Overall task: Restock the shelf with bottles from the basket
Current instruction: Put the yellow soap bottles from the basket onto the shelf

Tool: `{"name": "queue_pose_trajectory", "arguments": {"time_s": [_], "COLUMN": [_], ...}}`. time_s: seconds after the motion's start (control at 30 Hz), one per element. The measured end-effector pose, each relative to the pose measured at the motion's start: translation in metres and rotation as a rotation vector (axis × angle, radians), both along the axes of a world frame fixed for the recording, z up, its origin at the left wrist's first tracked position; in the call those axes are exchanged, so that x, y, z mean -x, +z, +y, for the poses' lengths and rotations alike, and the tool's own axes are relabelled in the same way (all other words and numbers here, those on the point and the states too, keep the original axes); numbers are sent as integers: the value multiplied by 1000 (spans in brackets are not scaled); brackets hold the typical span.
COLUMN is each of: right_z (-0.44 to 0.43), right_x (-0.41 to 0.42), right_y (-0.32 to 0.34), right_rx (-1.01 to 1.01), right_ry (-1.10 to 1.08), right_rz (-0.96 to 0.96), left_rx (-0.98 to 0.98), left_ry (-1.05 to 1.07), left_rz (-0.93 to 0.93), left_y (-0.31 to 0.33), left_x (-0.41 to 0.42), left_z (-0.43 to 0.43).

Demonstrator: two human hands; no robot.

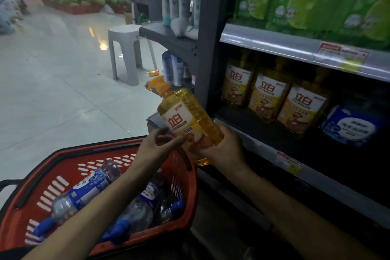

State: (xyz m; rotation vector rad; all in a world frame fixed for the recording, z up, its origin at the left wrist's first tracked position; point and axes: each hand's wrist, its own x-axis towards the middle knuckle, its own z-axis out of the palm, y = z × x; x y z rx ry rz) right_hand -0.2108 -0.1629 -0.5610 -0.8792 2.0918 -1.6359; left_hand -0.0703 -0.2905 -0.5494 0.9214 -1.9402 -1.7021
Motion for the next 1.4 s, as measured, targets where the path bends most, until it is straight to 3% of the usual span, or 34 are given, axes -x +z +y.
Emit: {"name": "queue_pose_trajectory", "arguments": {"time_s": [0.1, 0.2, 0.33, 0.6, 0.77, 0.87, 1.13, 1.4], "right_z": [8, 16, 26, 49, 45, 39, 24, -5], "right_x": [4, 12, 25, 59, 77, 90, 125, 149], "right_y": [3, 5, 6, -5, -12, -12, -20, -34], "right_rx": [49, 37, 21, -53, -165, -37, -31, 8], "right_ry": [41, 60, 104, 198, -35, -86, -337, -428], "right_rz": [-96, -76, -93, 89, 394, 481, 348, 92], "left_rx": [-180, -336, -384, -137, 137, 231, 526, 497], "left_ry": [-95, -132, -176, -219, -184, -138, -85, -134], "left_rz": [72, 135, 141, 184, 239, 313, 316, 413], "left_y": [-4, -2, 2, 0, -2, -2, -10, -6], "left_x": [17, 29, 37, 47, 78, 99, 161, 189], "left_z": [2, 5, 9, 26, 34, 40, 30, 26]}}
